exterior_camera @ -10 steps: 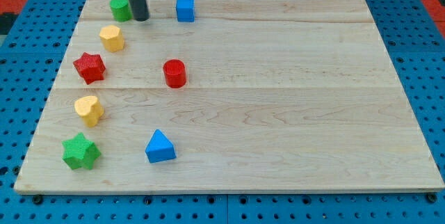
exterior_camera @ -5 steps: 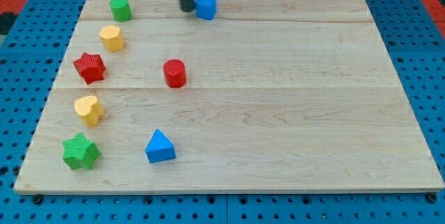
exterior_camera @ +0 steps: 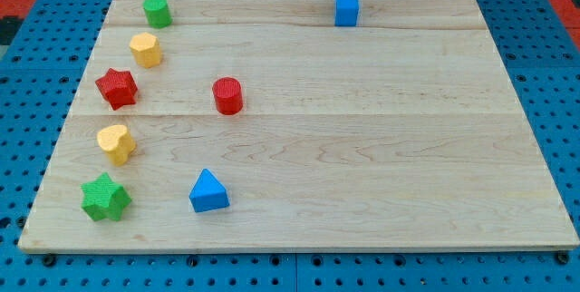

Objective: Push blue cube to the top right

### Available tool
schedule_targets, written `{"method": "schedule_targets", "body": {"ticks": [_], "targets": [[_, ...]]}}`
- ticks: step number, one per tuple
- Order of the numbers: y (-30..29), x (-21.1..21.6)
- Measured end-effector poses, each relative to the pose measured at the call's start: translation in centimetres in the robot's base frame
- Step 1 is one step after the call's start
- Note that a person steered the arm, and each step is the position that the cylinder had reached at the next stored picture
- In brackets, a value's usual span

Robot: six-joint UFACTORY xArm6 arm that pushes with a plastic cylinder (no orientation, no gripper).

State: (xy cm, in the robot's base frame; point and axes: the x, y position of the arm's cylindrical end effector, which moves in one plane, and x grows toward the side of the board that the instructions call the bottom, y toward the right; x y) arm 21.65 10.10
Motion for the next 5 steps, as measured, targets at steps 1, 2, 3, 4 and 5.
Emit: {"method": "schedule_targets", "body": {"ticks": [1, 2, 3, 4, 5], "targets": [[-1.4, -0.2], [-8.6, -0.2], [-13.2, 1.8], [-12.2, 5.5], [-9.0, 7.5]]}}
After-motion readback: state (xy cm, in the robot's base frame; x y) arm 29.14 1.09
